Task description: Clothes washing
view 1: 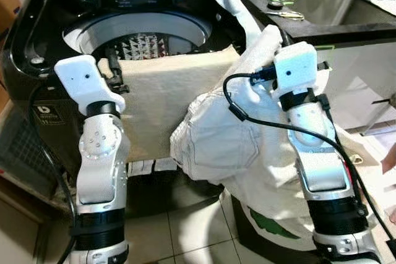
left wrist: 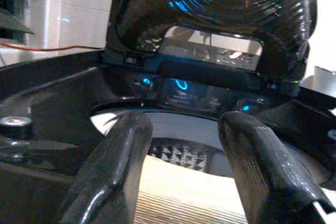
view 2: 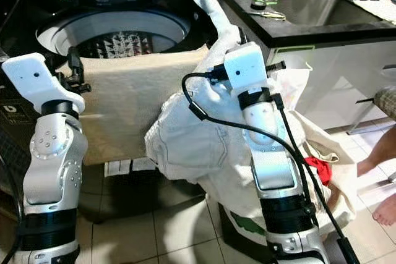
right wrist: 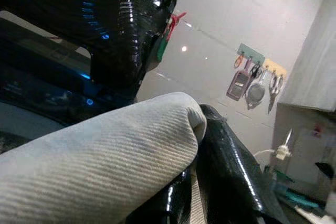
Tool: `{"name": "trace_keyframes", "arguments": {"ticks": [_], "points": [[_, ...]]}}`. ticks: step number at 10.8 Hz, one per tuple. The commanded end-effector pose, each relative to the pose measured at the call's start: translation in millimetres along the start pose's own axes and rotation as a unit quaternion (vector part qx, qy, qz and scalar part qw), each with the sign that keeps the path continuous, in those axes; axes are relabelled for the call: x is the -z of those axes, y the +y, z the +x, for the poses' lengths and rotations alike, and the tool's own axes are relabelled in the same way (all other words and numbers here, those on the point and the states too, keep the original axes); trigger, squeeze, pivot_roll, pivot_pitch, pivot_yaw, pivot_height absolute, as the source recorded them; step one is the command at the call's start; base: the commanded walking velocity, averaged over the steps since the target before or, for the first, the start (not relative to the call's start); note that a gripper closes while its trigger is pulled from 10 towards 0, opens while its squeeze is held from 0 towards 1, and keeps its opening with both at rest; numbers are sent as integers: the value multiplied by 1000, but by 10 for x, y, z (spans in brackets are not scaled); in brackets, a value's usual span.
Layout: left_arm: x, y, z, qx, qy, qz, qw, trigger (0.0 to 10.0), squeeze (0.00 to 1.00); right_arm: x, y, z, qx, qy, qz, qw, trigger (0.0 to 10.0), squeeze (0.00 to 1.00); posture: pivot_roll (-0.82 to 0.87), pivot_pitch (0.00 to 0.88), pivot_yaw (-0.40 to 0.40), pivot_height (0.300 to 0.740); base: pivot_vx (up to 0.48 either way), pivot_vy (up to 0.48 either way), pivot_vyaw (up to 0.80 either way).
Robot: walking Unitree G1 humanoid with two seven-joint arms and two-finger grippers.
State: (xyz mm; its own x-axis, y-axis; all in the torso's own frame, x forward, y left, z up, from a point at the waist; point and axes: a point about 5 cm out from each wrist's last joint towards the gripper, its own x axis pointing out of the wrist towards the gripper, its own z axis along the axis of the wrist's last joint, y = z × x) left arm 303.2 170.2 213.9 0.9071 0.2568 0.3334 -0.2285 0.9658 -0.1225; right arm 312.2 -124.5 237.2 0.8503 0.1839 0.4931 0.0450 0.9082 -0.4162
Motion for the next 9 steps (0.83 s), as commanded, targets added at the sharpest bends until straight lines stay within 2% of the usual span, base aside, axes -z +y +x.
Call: {"name": "trace_keyframes", "arguments": {"ticks": [1,2,3,4,5,6,7,8,9], "points": [[-80,-69,15,13,-16,2,1000,10000,0,-359,-143,154,32,-90,-29,995,0,0,66,0,-22,740,0,0,0],[-153,-124,38,23,-33,5,999,10000,0,-648,-336,359,62,-145,-33,987,0,0,56,0,-16,740,0,0,0],[-198,-169,59,29,-47,18,998,10000,0,-660,-419,468,66,-148,-28,986,0,0,56,0,-19,740,0,0,0],[-200,-178,71,29,-48,31,998,10000,0,-544,-401,507,52,-116,4,992,0,0,61,0,-24,740,0,0,0],[-167,-164,68,27,-43,41,998,10000,0,-364,-318,541,27,-54,62,996,0,0,62,0,-27,740,0,0,0],[-155,-150,52,23,-41,43,998,10000,0,-146,-182,542,-2,26,173,985,0,0,67,0,-30,740,0,0,0],[-159,-146,49,22,-42,46,998,10000,0,-59,-105,542,-32,43,239,970,0,0,69,0,-32,740,0,0,0],[-153,-148,44,22,-41,48,998,10000,0,-25,-72,533,-53,39,281,957,0,0,70,0,-32,740,0,0,0],[-150,-150,34,23,-41,50,998,10000,0,1,-76,522,-63,36,292,954,0,0,72,0,-34,740,0,0,0]]}}
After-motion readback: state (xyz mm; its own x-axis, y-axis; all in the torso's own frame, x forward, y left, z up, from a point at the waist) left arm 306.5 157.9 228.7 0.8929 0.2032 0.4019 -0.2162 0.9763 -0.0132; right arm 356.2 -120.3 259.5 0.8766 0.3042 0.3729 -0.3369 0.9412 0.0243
